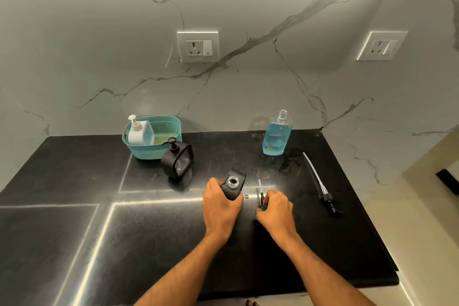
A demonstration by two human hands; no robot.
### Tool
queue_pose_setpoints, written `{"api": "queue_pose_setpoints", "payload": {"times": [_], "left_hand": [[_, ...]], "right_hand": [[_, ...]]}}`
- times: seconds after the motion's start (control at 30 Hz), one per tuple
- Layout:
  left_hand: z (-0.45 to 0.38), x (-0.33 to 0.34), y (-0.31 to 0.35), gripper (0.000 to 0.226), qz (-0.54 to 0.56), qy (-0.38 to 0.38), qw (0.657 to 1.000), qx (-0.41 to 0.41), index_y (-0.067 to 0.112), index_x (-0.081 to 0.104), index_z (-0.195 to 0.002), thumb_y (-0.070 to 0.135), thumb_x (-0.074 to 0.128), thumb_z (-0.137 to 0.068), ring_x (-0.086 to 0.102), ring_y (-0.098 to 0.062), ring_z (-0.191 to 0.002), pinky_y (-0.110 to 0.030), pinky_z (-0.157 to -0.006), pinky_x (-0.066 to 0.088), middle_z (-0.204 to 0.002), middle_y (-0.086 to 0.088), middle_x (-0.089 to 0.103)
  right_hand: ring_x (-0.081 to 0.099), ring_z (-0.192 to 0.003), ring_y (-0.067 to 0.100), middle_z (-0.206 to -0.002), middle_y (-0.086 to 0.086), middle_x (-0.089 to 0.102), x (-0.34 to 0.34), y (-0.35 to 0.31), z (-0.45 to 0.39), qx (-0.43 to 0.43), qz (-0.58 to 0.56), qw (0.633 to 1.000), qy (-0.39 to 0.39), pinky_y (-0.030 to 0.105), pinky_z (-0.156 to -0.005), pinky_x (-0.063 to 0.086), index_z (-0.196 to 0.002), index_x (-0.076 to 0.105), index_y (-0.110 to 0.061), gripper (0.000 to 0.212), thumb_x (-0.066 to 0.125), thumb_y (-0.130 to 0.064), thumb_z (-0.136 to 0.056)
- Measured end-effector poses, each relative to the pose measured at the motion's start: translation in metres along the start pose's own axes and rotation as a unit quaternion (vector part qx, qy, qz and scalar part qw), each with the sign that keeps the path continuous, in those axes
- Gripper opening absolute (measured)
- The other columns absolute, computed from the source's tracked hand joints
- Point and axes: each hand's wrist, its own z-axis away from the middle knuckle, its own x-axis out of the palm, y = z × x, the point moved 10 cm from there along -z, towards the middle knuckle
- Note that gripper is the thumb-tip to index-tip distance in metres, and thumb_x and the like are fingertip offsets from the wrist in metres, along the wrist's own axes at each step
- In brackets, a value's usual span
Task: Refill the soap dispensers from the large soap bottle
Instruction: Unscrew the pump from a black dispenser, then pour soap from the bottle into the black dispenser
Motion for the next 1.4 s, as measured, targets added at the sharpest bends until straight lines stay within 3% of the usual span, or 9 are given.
{"api": "queue_pose_setpoints", "payload": {"times": [0.2,0.57,0.7,0.83,1.03,1.2,1.3,1.4], "left_hand": [[0.005,0.000,-0.007,0.050,0.005,0.039,0.999,-0.027,0.025,0.040,-0.090,0.035,0.084,-0.069,0.050,-0.013,-0.079,-0.026,-0.069,0.040,-0.086,0.010,0.048],[0.005,0.000,-0.018,0.054,0.020,0.057,0.997,-0.049,0.026,0.038,-0.096,0.031,0.087,-0.073,0.049,-0.009,-0.083,-0.013,-0.064,0.037,-0.095,0.008,0.045],[0.006,0.003,-0.016,0.058,0.021,0.061,0.997,-0.040,0.024,0.037,-0.104,0.035,0.086,-0.075,0.050,-0.013,-0.092,-0.025,-0.077,0.046,-0.104,0.006,0.043],[0.007,0.009,-0.019,0.069,0.025,0.038,0.999,-0.030,0.022,0.039,-0.122,0.043,0.086,-0.075,0.050,-0.011,-0.105,-0.025,-0.090,0.047,-0.115,0.009,0.041],[0.013,0.016,-0.030,0.088,0.071,-0.007,0.997,-0.021,0.025,0.033,-0.143,0.037,0.086,-0.074,0.046,-0.005,-0.123,-0.024,-0.104,0.044,-0.132,0.013,0.041],[0.017,0.019,-0.042,0.094,0.076,-0.038,0.996,-0.029,0.023,0.030,-0.153,0.034,0.085,-0.078,0.047,-0.010,-0.136,-0.026,-0.112,0.039,-0.149,0.003,0.048],[0.016,0.020,-0.045,0.089,0.069,-0.048,0.996,-0.028,0.021,0.036,-0.153,0.033,0.085,-0.080,0.052,-0.016,-0.137,-0.039,-0.115,0.045,-0.148,0.001,0.054],[0.017,0.022,-0.046,0.084,0.087,-0.051,0.994,-0.033,0.022,0.041,-0.153,0.031,0.085,-0.081,0.057,-0.012,-0.133,-0.040,-0.113,0.048,-0.143,0.004,0.061]], "right_hand": [[0.056,-0.074,0.019,-0.085,0.000,0.056,0.001,0.003,-0.004,0.001,0.004,1.000,0.000,0.024,-0.062,0.038,-0.076,0.052,-0.019,0.024,0.076,-0.017,-0.072],[0.058,-0.080,0.015,-0.090,-0.004,0.054,0.016,0.019,-0.006,0.003,0.011,1.000,-0.018,0.020,-0.062,0.041,-0.084,0.052,-0.021,0.029,0.078,-0.015,-0.074],[0.057,-0.081,0.012,-0.092,-0.005,0.054,0.021,0.022,-0.005,0.002,0.012,1.000,-0.026,0.018,-0.063,0.040,-0.089,0.053,-0.022,0.032,0.081,-0.019,-0.074],[0.057,-0.082,0.011,-0.093,-0.006,0.056,0.023,0.023,-0.008,0.001,0.014,0.999,-0.031,0.016,-0.062,0.037,-0.093,0.054,-0.022,0.036,0.084,-0.025,-0.073],[0.059,-0.085,0.014,-0.094,-0.006,0.056,0.023,0.026,-0.011,0.004,0.004,1.000,-0.026,0.020,-0.068,0.039,-0.094,0.050,-0.023,0.041,0.085,-0.033,-0.073],[0.058,-0.084,0.016,-0.092,-0.004,0.056,0.006,0.020,-0.020,-0.013,-0.003,1.000,0.028,0.026,-0.073,0.045,-0.094,0.049,-0.021,0.040,0.081,-0.040,-0.077],[0.057,-0.084,0.016,-0.094,-0.003,0.057,-0.015,0.017,-0.033,-0.033,-0.064,0.993,0.097,0.030,-0.077,0.047,-0.098,0.055,-0.018,0.037,0.082,-0.034,-0.078],[0.059,-0.093,0.015,-0.103,-0.003,0.058,-0.033,0.021,-0.057,-0.027,-0.139,0.982,0.128,0.032,-0.082,0.053,-0.110,0.060,-0.014,0.043,0.086,-0.025,-0.077]]}}
